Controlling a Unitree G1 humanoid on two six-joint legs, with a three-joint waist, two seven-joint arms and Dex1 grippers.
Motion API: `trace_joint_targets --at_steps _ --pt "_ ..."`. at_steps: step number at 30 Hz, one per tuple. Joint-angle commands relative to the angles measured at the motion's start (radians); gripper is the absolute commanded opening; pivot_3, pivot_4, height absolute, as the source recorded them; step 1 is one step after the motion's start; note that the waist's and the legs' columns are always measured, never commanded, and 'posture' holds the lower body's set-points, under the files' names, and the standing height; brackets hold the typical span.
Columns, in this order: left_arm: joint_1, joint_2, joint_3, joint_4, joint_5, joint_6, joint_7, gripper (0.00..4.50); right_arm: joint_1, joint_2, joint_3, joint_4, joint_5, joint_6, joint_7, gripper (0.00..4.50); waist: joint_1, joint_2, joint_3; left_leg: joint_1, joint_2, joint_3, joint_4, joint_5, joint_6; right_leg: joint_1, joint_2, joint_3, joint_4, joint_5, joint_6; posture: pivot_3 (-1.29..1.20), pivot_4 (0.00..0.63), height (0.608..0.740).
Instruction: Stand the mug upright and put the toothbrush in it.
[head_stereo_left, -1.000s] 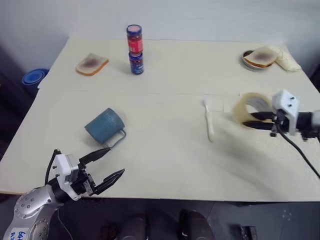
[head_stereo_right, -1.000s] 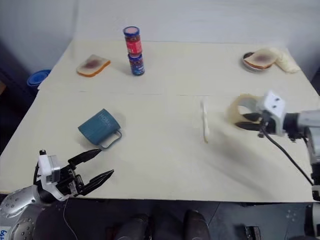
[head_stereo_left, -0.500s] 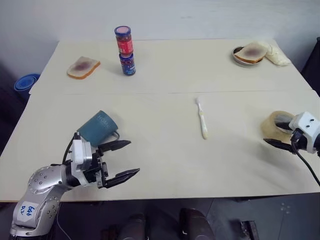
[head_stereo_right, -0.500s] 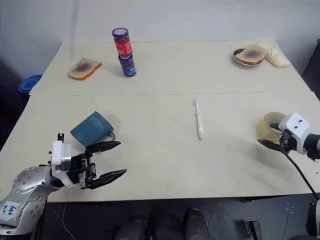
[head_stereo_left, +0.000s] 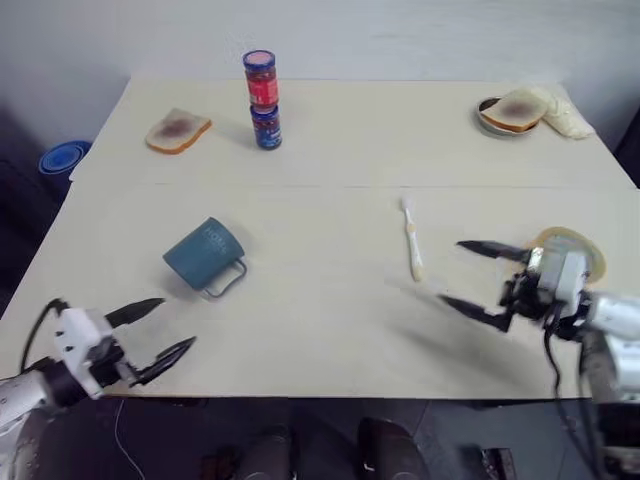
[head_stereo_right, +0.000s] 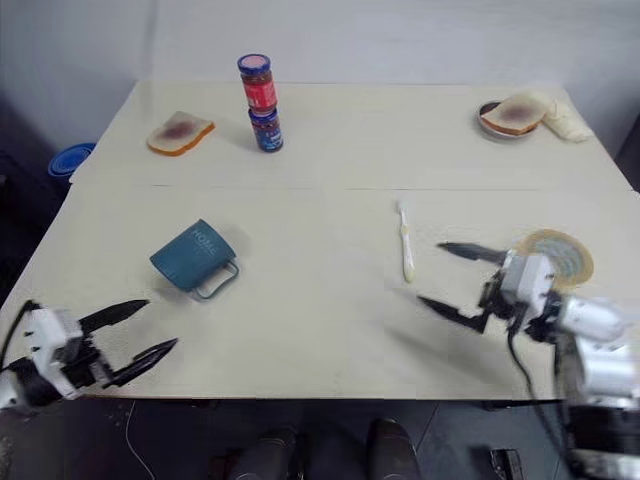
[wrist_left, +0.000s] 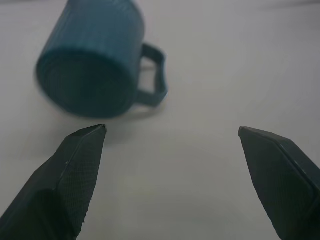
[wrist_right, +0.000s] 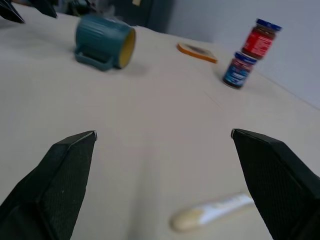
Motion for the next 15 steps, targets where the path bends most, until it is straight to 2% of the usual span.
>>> trace_joint_targets --at_steps 1,3,6,11,15 --pt "0.027 0.015 0.027 -0.023 0.017 0.025 0.022 4.50 0.015 0.003 -0.002 -0.044 0.048 0.002 0.028 4.48 0.006 0.000 0.000 0.000 -0.001 0.000 0.000 0.000 0.001 0.000 -0.001 0.000 0.000 0.000 0.000 0.00 0.150 0.740" --pt "0.032 0.034 0.010 -0.088 0.004 0.067 0.019 4.50 0.013 0.017 -0.003 -0.038 0.037 -0.028 0.018 4.48 0.008 -0.001 -0.001 0.000 -0.002 0.000 0.000 0.000 0.001 0.000 -0.002 0.000 0.000 0.000 0.001 0.00 0.150 0.740" --pt "-0.076 0.116 -0.095 -0.314 -0.049 0.336 0.148 4.50 0.019 0.021 0.009 -0.039 0.052 -0.035 0.050 4.48 0.020 -0.003 0.000 0.000 -0.002 -0.002 0.000 0.000 0.001 0.001 -0.003 0.001 0.001 0.001 0.000 0.00 0.150 0.740" --pt "-0.378 0.147 -0.244 -0.499 -0.211 0.819 0.435 4.50 0.051 0.032 0.023 -0.023 0.036 -0.087 0.085 4.48 0.013 -0.001 -0.001 0.000 -0.004 -0.005 0.000 0.001 0.001 0.002 -0.006 0.004 0.003 0.001 0.000 0.00 0.150 0.740" --pt "-0.590 0.173 -0.370 -0.497 -0.127 1.138 0.634 4.50 0.060 0.049 0.018 -0.019 0.039 -0.102 0.070 4.48 -0.005 -0.002 -0.001 0.001 -0.002 -0.002 0.000 0.001 0.001 0.000 -0.001 0.000 0.004 0.001 0.000 0.00 0.150 0.740"
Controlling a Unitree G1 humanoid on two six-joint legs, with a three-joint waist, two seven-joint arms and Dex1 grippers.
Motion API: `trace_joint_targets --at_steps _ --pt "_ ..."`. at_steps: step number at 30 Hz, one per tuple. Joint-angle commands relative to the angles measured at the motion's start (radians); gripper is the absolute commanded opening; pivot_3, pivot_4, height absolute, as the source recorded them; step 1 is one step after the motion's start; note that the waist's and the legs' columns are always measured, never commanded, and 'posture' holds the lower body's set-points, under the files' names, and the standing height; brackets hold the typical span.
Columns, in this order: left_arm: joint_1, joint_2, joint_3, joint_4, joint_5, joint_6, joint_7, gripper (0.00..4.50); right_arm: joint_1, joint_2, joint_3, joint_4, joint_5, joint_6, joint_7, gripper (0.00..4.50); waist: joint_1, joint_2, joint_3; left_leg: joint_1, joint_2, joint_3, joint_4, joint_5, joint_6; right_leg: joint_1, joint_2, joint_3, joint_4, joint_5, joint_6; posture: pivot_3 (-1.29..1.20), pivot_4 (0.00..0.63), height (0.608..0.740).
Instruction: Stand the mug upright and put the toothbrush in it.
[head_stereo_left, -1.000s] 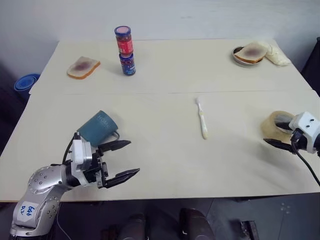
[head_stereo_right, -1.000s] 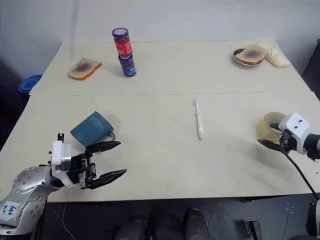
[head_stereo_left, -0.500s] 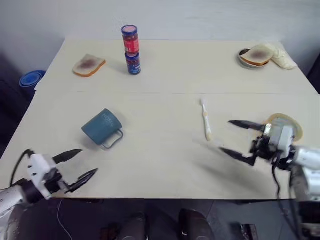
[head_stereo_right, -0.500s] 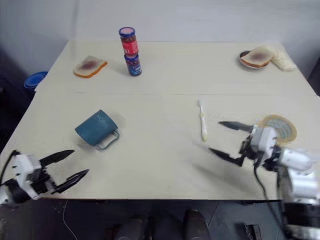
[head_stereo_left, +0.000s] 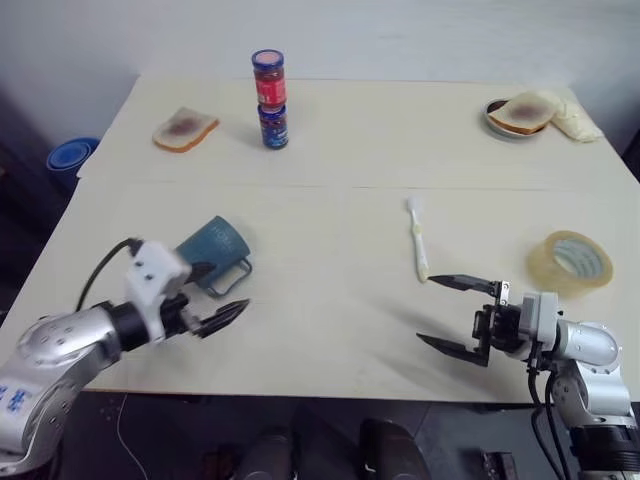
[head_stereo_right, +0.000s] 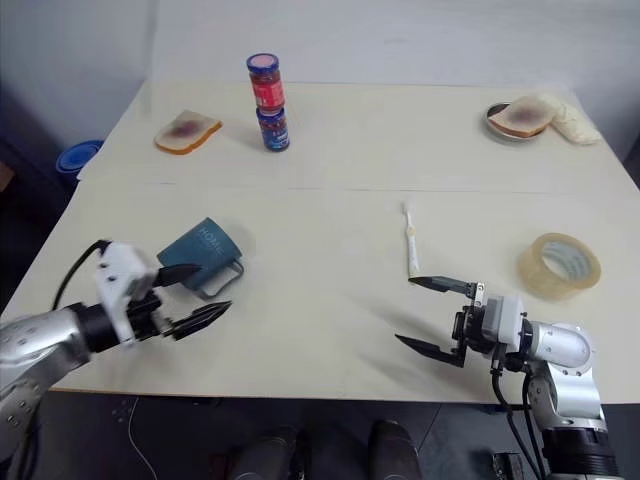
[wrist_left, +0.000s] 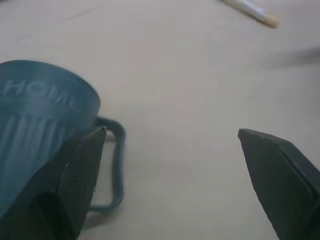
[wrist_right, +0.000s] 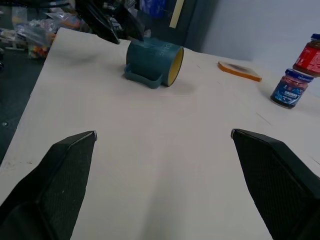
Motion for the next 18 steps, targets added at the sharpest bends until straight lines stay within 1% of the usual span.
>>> trace_joint_targets --at_steps 1,4,6,10,12,14,17,18 --pt "-0.120 0.011 -0.067 0.005 0.052 0.259 0.158 4.50 0.005 0.012 -0.012 -0.014 0.014 -0.018 -0.010 4.48 -0.007 0.000 0.000 0.000 0.000 0.000 0.000 0.000 0.000 0.000 0.001 0.000 0.000 0.000 0.000 0.00 0.150 0.740" --pt "-0.247 -0.036 -0.118 0.037 0.046 0.428 0.196 4.50 0.013 0.021 -0.006 -0.021 0.012 -0.017 -0.018 4.48 -0.007 0.000 0.000 0.000 0.001 0.000 0.000 0.001 -0.002 0.000 0.003 0.001 0.000 0.000 0.000 0.00 0.150 0.740" --pt "-0.306 -0.062 -0.162 0.064 0.065 0.496 0.214 4.50 0.020 0.027 -0.003 -0.025 0.010 -0.021 -0.024 4.48 -0.006 -0.001 0.000 0.000 0.001 0.000 0.001 0.001 -0.002 0.000 0.003 0.002 0.001 0.000 0.000 0.00 0.150 0.740" --pt "-0.365 -0.111 -0.255 0.145 0.103 0.497 0.220 4.50 0.047 0.043 -0.003 -0.043 0.004 -0.036 -0.038 4.48 -0.001 -0.001 0.001 0.000 0.001 0.000 0.001 0.001 -0.002 0.000 0.003 0.002 0.000 0.000 0.000 0.00 0.150 0.740" --pt "-0.380 -0.075 -0.333 0.188 0.158 0.461 0.225 4.50 0.057 0.049 -0.006 -0.051 0.002 -0.046 -0.050 4.48 -0.002 -0.001 0.001 0.000 0.001 0.000 0.001 0.001 -0.002 0.000 0.003 0.002 0.000 0.000 0.000 0.00 0.150 0.740" --pt "-0.390 -0.061 -0.358 0.223 0.183 0.433 0.213 4.50 0.069 0.051 -0.010 -0.060 0.001 -0.056 -0.061 4.48 -0.002 -0.001 0.000 0.000 0.001 0.000 0.001 0.001 -0.002 0.000 0.003 0.002 0.000 0.000 0.000 0.00 0.150 0.740" --pt "-0.393 -0.046 -0.375 0.254 0.198 0.409 0.187 3.87 0.083 0.053 -0.015 -0.068 -0.001 -0.066 -0.078 4.50 -0.002 -0.001 0.000 0.001 0.001 0.000 0.001 0.002 -0.004 0.000 0.004 0.003 0.000 0.000 0.000 0.00 0.150 0.740" --pt "-0.389 -0.048 -0.376 0.265 0.204 0.398 0.181 3.56 0.090 0.053 -0.015 -0.070 0.000 -0.069 -0.081 4.50 -0.002 -0.001 0.000 0.001 0.001 0.000 0.001 0.002 -0.004 0.000 0.004 0.003 0.000 0.000 0.000 0.00 0.150 0.740"
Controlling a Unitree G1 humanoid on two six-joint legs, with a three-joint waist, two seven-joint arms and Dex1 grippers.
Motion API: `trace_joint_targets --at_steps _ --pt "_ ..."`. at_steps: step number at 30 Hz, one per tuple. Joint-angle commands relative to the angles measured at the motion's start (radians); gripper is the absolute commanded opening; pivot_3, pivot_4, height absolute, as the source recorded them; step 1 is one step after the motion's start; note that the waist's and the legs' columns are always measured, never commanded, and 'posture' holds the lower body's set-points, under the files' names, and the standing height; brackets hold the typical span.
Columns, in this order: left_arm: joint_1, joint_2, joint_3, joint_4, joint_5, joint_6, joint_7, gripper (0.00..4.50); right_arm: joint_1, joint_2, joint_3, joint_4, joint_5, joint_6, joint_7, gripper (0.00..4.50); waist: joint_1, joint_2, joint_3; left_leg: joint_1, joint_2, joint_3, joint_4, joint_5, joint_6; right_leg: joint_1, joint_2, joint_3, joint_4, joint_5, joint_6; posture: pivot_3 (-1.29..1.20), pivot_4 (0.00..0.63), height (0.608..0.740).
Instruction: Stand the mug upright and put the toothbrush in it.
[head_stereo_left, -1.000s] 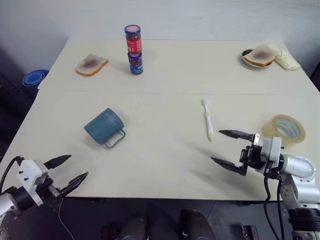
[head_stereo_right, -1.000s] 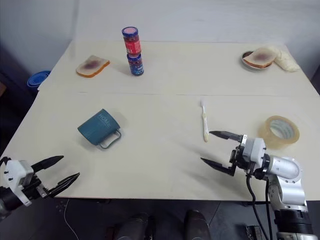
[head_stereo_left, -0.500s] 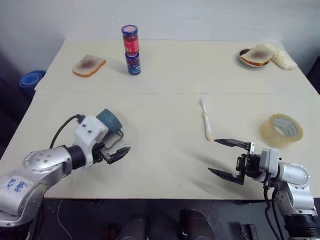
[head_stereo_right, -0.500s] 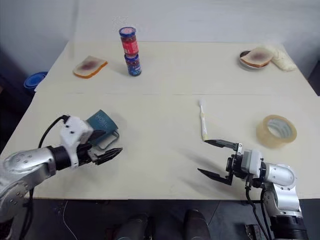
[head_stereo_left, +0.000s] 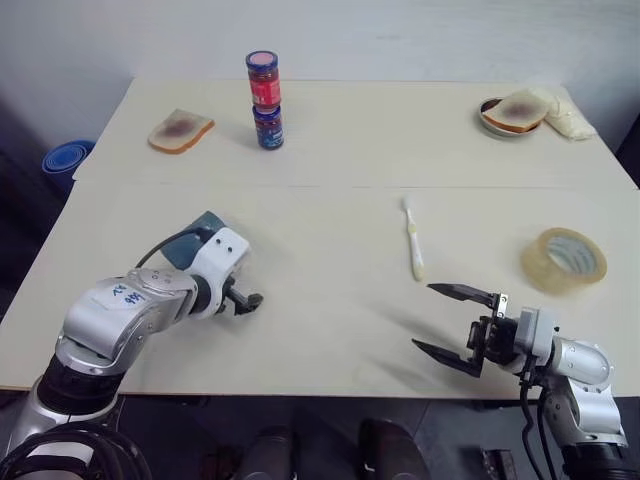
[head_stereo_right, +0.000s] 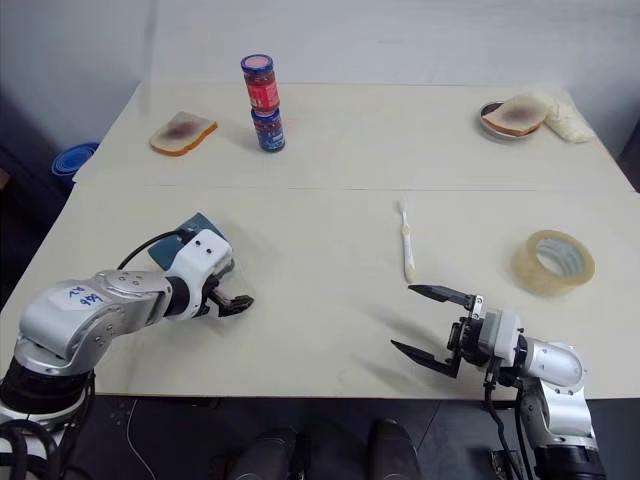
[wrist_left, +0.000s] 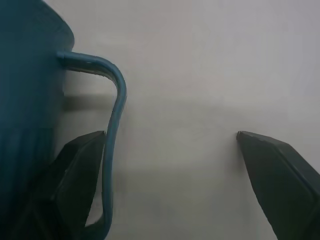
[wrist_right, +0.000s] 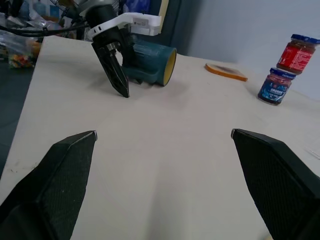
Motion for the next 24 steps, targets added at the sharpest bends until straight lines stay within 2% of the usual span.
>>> trace_joint_targets --at_steps 1,7,10,12,13,17,21,24 --pt "0.009 0.011 -0.023 0.047 0.049 -0.032 -0.016 3.25 0.023 0.007 -0.019 -0.032 0.012 -0.029 -0.015 4.50 0.000 0.000 0.000 0.000 0.000 0.000 0.000 0.000 0.000 0.000 0.000 0.000 0.000 0.000 0.000 0.00 0.150 0.740" --pt "0.021 0.000 -0.042 0.063 0.066 -0.087 -0.053 1.38 0.052 0.004 -0.021 -0.017 0.019 -0.061 -0.008 4.50 0.004 0.001 -0.001 0.000 0.000 0.000 0.001 0.000 0.000 0.000 0.000 0.000 0.001 0.000 0.000 0.00 0.150 0.740" --pt "0.036 0.006 -0.028 0.078 0.092 -0.183 -0.089 0.47 0.056 0.001 -0.020 -0.007 0.016 -0.068 -0.008 4.50 0.007 0.002 -0.001 0.001 0.000 0.000 0.001 0.000 0.000 0.000 0.000 0.001 0.002 0.000 0.000 0.00 0.150 0.740" --pt "0.057 -0.008 -0.003 0.078 0.089 -0.317 -0.155 0.03 0.061 -0.001 -0.022 -0.003 0.015 -0.071 -0.008 4.50 0.009 0.002 -0.001 0.001 0.000 0.001 0.001 0.000 0.000 0.000 0.000 0.001 0.002 0.000 0.000 0.00 0.150 0.740" --pt "0.065 -0.018 0.010 0.079 0.084 -0.371 -0.184 0.03 0.062 -0.002 -0.022 -0.002 0.015 -0.071 -0.008 4.50 0.011 0.002 -0.001 0.001 0.000 0.001 0.001 0.000 0.000 0.000 -0.001 0.001 0.002 0.000 0.000 0.00 0.150 0.740" --pt "0.094 -0.194 0.146 0.115 -0.081 -0.734 -0.473 0.03 0.072 -0.006 -0.035 0.025 0.008 -0.094 -0.010 4.50 0.027 0.001 -0.001 -0.003 -0.001 -0.002 0.006 0.000 0.001 0.000 -0.002 -0.002 0.001 0.000 0.000 0.00 0.150 0.740" --pt "0.098 -0.355 0.190 0.196 -0.170 -0.969 -0.659 0.03 0.073 -0.007 -0.058 0.044 -0.011 -0.119 -0.046 4.50 0.019 0.001 -0.001 -0.005 -0.001 -0.001 0.009 -0.001 0.002 0.000 -0.001 -0.002 0.001 0.000 0.000 0.00 0.150 0.740" --pt "0.085 -0.442 0.151 0.313 -0.181 -1.064 -0.784 0.03 0.084 -0.018 -0.100 0.068 -0.030 -0.147 -0.083 4.50 0.019 0.002 -0.001 -0.004 0.000 0.000 0.008 -0.001 0.002 0.000 0.000 -0.003 0.002 0.000 0.000 0.00 0.150 0.740"
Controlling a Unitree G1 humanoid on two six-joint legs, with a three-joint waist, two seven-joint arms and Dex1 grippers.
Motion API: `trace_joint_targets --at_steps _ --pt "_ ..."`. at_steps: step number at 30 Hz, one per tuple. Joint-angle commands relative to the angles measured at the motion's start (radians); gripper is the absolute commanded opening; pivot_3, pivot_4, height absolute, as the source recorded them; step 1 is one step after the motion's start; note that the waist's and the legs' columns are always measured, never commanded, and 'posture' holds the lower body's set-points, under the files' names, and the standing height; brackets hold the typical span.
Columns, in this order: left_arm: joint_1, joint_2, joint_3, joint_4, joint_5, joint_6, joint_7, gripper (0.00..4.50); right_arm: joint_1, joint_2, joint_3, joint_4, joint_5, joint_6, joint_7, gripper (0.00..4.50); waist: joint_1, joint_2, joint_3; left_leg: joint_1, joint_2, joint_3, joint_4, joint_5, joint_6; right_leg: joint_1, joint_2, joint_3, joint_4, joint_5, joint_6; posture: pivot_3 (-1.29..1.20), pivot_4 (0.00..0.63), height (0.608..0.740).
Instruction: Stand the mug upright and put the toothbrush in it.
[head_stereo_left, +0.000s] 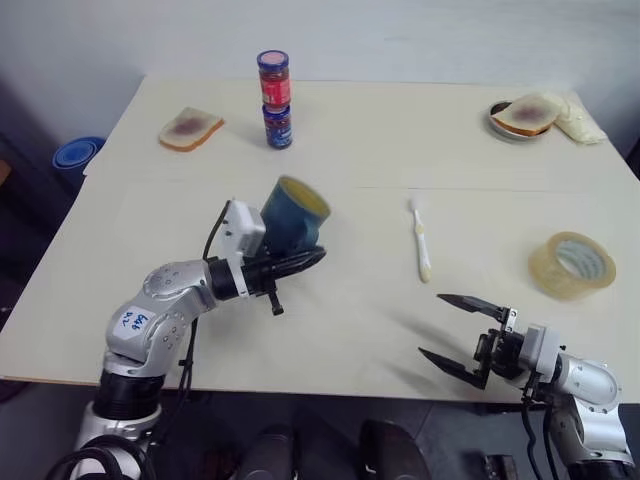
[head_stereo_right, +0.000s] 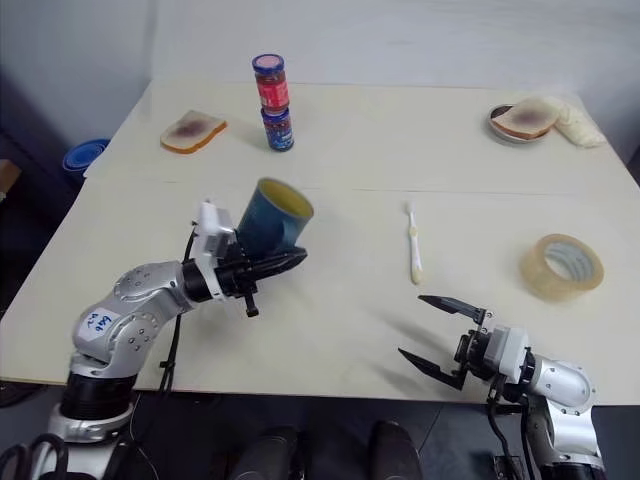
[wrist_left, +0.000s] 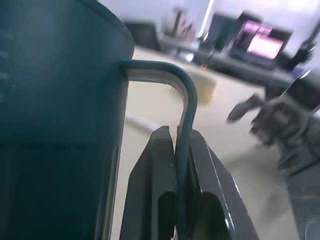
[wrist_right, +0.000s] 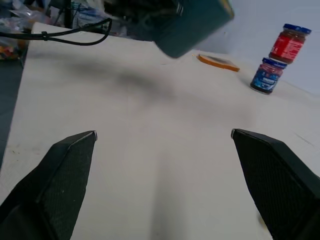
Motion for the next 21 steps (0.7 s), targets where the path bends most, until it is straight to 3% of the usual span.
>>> trace_joint_targets --at_steps 1,6,13,21 --pt "-0.021 -0.072 -0.034 0.128 -0.017 -0.118 -0.137 0.03 0.019 -0.024 -0.074 0.017 -0.013 -0.049 -0.040 4.50 0.000 0.000 0.000 0.000 -0.001 0.000 0.000 0.000 0.000 0.000 0.000 0.000 0.000 0.000 0.000 0.00 0.150 0.740" --pt "-0.053 -0.190 -0.127 0.413 0.083 -0.280 -0.271 0.03 0.057 -0.059 -0.143 0.042 -0.015 -0.083 -0.056 4.50 0.004 0.000 0.000 0.000 -0.003 0.002 0.001 -0.001 0.001 0.000 0.000 0.000 0.000 0.000 0.001 0.00 0.150 0.740" --pt "-0.078 -0.272 -0.129 0.695 0.187 -0.484 -0.314 0.03 0.085 -0.089 -0.181 0.035 0.005 -0.104 -0.050 4.50 0.002 0.002 -0.001 0.001 -0.003 0.003 0.001 -0.001 0.002 0.000 0.001 0.000 0.000 0.000 0.001 0.00 0.150 0.740" --pt "-0.011 -0.179 -0.076 0.602 0.172 -0.419 -0.300 2.29 0.077 -0.066 -0.145 0.010 -0.019 -0.102 -0.077 4.50 -0.014 0.006 -0.004 0.005 0.003 0.004 0.000 -0.001 0.002 0.003 0.001 0.001 0.001 0.000 0.001 0.00 0.150 0.740"
